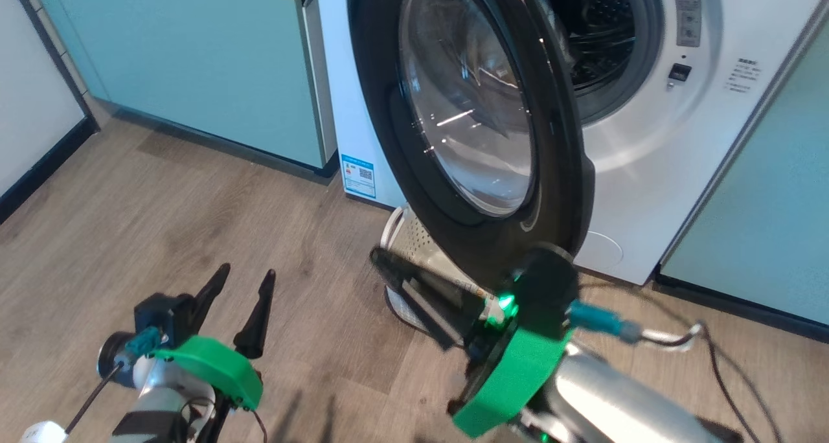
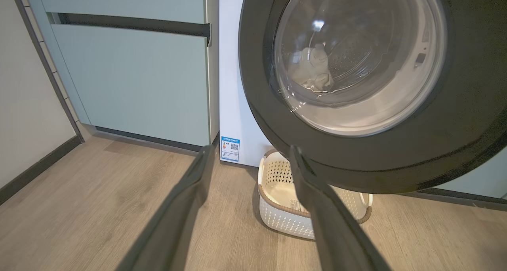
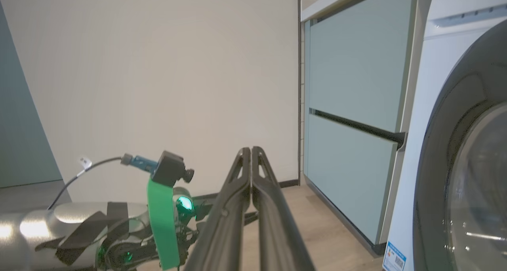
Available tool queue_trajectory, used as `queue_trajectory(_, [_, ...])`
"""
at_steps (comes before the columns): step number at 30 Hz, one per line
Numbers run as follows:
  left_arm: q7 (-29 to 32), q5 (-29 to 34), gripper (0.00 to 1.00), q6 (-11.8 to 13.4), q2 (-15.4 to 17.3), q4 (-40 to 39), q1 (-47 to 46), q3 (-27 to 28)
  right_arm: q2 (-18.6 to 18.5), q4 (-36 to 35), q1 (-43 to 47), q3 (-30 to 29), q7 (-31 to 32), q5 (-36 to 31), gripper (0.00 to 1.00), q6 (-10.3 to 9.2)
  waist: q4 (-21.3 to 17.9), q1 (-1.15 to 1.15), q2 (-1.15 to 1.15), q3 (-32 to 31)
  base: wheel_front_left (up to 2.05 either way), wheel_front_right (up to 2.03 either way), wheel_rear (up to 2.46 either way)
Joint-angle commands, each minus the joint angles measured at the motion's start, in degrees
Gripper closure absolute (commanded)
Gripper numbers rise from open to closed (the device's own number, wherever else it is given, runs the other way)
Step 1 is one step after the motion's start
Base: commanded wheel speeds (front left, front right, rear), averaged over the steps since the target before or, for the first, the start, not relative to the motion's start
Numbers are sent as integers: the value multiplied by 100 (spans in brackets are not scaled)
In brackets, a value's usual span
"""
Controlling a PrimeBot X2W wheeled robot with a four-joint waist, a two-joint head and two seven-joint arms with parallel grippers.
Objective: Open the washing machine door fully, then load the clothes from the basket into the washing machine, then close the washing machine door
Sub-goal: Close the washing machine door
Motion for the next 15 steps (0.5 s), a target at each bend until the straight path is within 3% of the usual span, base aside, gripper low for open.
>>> queue_trajectory(1, [-52, 50, 0, -4, 87, -126, -367, 229, 141, -46, 39, 53, -37, -20, 100, 2, 25, 0, 0, 8, 0, 0, 0])
queue_trajectory(7, [-52, 93, 0, -4, 38, -113, -413, 232, 182, 477, 179, 288, -37, -89, 100, 2, 82, 0, 0, 42, 0, 0, 0])
queue_trajectory(15, [-52, 115, 0, -4, -70, -78, -491, 175, 234, 1167, 297, 127, -37, -270, 100, 2, 116, 0, 0, 135, 0, 0, 0])
